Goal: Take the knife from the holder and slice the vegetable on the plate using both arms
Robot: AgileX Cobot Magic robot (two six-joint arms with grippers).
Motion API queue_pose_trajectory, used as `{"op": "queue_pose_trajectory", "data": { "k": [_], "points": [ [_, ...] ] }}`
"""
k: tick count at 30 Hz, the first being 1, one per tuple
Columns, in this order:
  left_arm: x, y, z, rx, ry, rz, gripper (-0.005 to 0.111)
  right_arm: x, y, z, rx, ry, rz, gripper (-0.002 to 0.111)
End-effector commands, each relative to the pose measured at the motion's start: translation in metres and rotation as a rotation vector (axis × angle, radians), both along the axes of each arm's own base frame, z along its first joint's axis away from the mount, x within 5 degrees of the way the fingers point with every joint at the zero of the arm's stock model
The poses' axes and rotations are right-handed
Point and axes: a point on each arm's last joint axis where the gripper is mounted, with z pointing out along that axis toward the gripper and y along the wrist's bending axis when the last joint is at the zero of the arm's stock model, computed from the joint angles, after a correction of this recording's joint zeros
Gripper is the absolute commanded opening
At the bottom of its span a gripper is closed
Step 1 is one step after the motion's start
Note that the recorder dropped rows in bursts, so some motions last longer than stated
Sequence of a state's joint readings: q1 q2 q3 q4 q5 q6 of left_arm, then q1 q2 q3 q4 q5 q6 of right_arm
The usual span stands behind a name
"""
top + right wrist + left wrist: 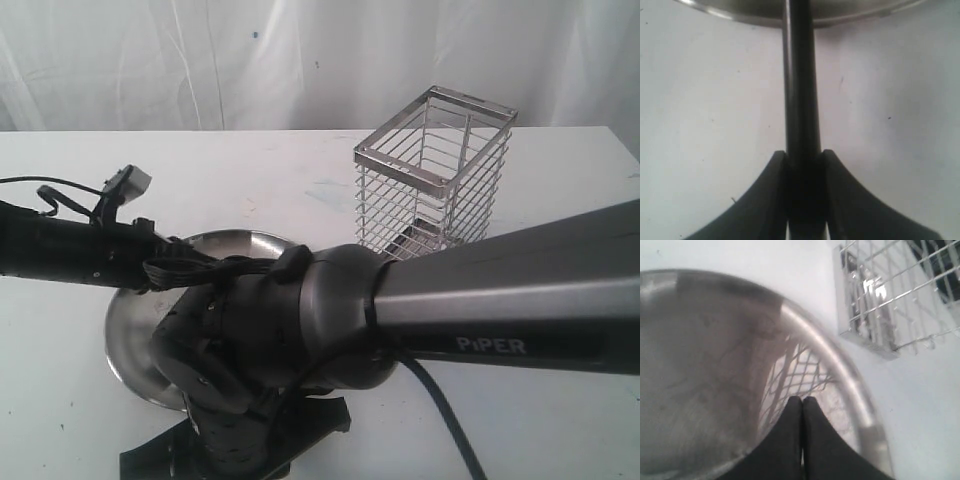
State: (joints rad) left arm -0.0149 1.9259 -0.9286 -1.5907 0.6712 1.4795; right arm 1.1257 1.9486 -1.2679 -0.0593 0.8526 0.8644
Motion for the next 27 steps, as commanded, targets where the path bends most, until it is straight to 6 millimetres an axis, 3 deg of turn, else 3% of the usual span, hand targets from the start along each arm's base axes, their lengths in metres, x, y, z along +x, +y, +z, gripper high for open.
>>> {"op": "queue_pose_trajectory", "data": {
  "k": [1, 13, 27],
  "points": [
    [-0.007, 0.003, -0.006, 0.092, 0.024, -0.048, 0.0, -0.001, -0.002, 0.0, -0.013, 0.005, 0.007, 0.0],
    [-0.017, -0.04, -0.015, 0.271, -0.037, -0.18, 0.0, 0.0, -0.001, 0.0, -0.012, 0.004, 0.007, 0.0],
    [-0.012, -0.036, -0.011, 0.193, 0.016, -0.071, 0.0, 0.0, -0.001, 0.0, -0.009, 0.003, 0.007, 0.0]
  ]
}}
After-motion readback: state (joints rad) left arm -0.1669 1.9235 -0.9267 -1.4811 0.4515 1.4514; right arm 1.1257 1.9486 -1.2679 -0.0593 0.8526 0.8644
